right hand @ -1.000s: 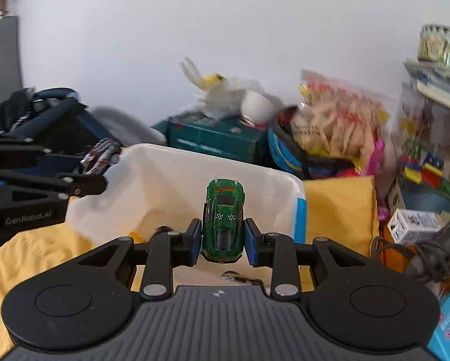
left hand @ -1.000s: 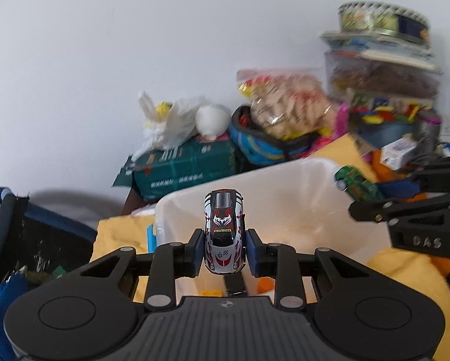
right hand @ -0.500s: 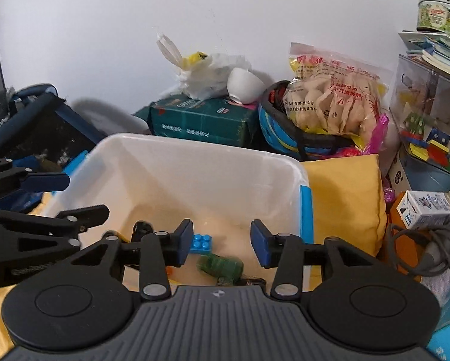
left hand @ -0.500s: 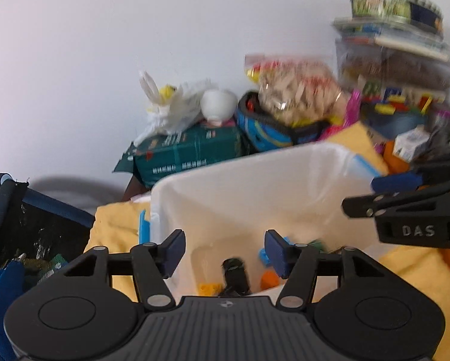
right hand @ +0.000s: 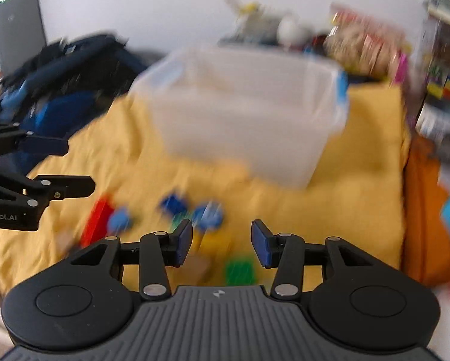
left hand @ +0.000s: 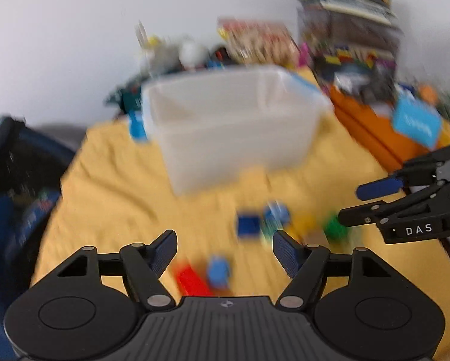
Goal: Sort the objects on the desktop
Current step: 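Move both open tools back toward the toy pile, then grasp a beige toy plane with the right tool while the left tool grasps a teal figure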
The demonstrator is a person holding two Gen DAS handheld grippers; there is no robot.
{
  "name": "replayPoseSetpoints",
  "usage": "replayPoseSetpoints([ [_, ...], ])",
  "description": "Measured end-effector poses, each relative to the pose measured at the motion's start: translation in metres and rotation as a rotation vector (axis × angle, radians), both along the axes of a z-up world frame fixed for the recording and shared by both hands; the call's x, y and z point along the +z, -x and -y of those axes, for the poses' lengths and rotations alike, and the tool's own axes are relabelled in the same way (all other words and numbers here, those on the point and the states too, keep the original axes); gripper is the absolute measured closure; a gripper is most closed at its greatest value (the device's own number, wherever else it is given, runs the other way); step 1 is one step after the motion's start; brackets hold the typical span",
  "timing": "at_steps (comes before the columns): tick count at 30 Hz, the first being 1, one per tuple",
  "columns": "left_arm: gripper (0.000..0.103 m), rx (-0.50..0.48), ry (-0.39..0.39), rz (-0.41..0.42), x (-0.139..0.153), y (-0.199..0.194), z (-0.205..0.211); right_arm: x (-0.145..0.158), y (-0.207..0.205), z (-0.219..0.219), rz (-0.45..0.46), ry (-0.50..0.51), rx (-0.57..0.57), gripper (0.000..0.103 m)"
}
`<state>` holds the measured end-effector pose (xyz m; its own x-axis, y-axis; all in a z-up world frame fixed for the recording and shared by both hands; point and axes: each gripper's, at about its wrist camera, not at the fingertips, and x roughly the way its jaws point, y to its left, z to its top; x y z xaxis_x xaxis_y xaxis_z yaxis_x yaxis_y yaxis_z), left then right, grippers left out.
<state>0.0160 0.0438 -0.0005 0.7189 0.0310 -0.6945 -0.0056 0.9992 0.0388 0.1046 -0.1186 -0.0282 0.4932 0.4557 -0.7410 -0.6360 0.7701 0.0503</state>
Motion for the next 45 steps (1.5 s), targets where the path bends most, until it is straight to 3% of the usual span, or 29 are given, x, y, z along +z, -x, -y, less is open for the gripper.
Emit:
replayPoseSetpoints([
  [4, 0.029, -0.048, 0.05, -0.098, -0.026, 0.031, 0.012, -0.031, 0.033, 0.005, -0.084, 0.033, 0.052, 0.057],
  [10, 0.03, -0.02, 0.084, -0.158, -0.049, 0.05, 0.009, -0.058, 0.057, 0.002, -0.144, 0.093, 0.066, 0.057],
  [12, 0.036, -0.004, 0.098, -0.179, -0.057, 0.048, 0.005, -0.062, 0.059, 0.0, -0.15, 0.097, 0.064, 0.057],
  [19, 0.056, 0.034, 0.051, -0.186, -0.074, 0.035, -0.012, -0.067, 0.072, -0.008, -0.083, 0.144, 0.1, 0.057],
  [22, 0.071, 0.049, 0.065, -0.195, -0.079, 0.029, -0.017, -0.068, 0.074, -0.006, -0.084, 0.138, 0.092, 0.057],
  [25, 0.073, 0.007, 0.173, -0.199, -0.07, 0.031, -0.015, -0.068, 0.076, -0.002, -0.087, 0.134, 0.079, 0.057],
  [29, 0.073, -0.092, 0.17, -0.205, -0.067, 0.032, 0.012, -0.066, 0.077, 0.004, -0.08, 0.125, 0.058, 0.057],
  [34, 0.072, -0.103, 0.13, -0.213, -0.071, 0.035, 0.022, -0.065, 0.077, 0.004, -0.066, 0.122, 0.058, 0.06],
  [39, 0.071, -0.087, 0.139, -0.216, -0.072, 0.036, 0.018, -0.043, 0.045, 0.021, -0.015, 0.009, -0.161, 0.06],
  [45, 0.07, -0.087, 0.109, -0.209, -0.072, 0.036, 0.023, -0.06, 0.0, 0.025, -0.165, -0.066, -0.385, 0.057],
])
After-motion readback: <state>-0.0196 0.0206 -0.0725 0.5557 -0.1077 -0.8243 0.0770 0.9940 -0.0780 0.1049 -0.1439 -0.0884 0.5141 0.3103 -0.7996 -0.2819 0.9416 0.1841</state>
